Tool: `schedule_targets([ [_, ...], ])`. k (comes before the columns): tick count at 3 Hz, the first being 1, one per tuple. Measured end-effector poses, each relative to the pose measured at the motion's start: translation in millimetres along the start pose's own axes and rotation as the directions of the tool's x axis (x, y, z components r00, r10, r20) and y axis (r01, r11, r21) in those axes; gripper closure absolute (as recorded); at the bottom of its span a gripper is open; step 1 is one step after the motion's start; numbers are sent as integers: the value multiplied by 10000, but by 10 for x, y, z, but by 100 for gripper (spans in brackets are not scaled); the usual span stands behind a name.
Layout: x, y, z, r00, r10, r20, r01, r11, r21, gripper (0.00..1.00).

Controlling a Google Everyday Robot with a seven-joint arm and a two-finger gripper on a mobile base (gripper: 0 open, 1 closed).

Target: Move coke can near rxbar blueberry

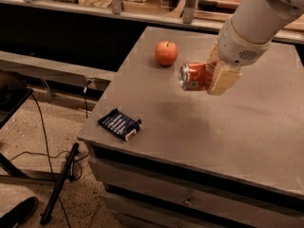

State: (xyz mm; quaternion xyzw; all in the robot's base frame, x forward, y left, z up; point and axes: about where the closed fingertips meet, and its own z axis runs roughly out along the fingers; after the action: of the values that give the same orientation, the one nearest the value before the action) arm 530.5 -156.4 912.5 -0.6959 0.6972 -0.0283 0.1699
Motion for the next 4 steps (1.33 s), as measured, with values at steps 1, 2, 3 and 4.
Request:
schedule_targets([
  [1, -199, 293, 15, 9994, -294, -186, 290, 9993, -222, 100],
  [2, -404, 426, 92, 9974, -621, -376, 611, 9977, -290, 100],
  [3, -565, 460, 142, 9952, -882, -427, 873, 9959, -221, 100],
  [4, -684, 438, 210, 9930, -1087, -451, 1083, 9940, -118, 100],
])
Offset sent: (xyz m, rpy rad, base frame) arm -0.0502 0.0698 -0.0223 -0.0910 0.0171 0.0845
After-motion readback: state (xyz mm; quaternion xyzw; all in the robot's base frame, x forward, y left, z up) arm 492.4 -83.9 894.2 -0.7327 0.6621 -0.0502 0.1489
